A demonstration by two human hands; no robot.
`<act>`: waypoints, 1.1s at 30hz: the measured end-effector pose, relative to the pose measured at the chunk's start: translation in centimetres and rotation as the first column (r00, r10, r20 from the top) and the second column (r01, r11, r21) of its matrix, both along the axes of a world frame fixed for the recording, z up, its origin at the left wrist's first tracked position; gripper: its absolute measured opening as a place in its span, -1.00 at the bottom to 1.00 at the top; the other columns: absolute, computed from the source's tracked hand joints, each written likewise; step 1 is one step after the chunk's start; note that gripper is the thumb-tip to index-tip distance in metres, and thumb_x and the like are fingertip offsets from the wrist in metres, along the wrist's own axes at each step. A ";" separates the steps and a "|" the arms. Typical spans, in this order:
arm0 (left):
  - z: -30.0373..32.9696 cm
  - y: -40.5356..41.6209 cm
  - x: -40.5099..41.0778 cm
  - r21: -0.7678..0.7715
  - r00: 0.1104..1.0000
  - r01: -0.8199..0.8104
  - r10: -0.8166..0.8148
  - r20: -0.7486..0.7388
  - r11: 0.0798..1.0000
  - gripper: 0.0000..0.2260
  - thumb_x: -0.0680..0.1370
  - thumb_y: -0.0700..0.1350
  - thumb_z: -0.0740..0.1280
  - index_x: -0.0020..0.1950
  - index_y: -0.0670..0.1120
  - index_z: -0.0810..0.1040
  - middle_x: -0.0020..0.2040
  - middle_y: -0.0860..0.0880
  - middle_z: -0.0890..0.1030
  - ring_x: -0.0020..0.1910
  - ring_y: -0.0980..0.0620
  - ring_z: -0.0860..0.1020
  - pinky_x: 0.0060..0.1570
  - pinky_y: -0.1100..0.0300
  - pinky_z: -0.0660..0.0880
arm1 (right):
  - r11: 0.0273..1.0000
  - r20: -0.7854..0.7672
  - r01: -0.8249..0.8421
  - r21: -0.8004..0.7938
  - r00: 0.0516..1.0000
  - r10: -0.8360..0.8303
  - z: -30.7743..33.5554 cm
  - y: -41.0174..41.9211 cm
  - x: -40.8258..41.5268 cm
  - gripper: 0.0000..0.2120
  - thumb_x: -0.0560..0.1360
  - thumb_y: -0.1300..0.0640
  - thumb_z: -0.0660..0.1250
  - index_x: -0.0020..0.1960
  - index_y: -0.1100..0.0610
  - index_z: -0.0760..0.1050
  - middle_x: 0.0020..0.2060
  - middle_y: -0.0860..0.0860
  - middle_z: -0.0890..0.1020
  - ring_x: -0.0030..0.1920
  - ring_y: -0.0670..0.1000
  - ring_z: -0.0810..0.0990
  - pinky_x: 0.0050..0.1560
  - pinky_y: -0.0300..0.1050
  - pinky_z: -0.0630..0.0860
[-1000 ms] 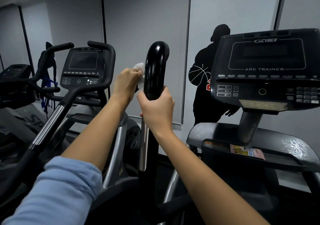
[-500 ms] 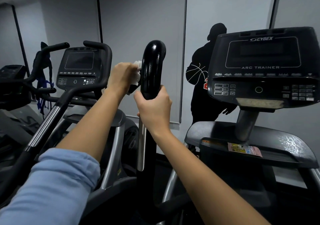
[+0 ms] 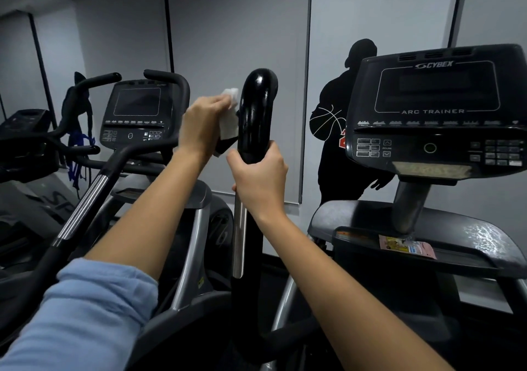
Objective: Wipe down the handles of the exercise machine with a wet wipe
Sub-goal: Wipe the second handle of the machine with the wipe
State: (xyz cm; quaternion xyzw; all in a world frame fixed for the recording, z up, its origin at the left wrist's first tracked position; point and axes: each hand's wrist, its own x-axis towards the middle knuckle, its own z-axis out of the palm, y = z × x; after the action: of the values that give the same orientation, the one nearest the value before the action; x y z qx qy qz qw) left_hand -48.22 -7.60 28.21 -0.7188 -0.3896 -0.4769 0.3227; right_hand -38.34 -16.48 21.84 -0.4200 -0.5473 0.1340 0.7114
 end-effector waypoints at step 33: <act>-7.7 0.6 -3.6 -0.254 0.958 -0.282 0.259 -0.122 0.925 -0.78 0.41 -0.41 0.35 0.01 -0.22 0.57 -0.04 -0.15 0.63 -0.11 -0.22 0.61 -0.26 -0.02 0.54 | 1.000 -0.008 0.027 -0.006 1.000 -0.027 0.0 0.2 -0.1 -0.78 0.35 0.05 0.38 -0.20 0.13 0.37 -0.41 -0.07 0.46 -0.35 0.12 0.55 -0.34 0.13 0.60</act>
State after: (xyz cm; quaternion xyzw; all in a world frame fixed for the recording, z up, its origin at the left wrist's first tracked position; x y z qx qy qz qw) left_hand -51.78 -6.96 20.54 -0.7150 -0.5318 -0.3392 0.3015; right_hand -38.43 -16.32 21.81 -0.4287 -0.5385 0.1276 0.7141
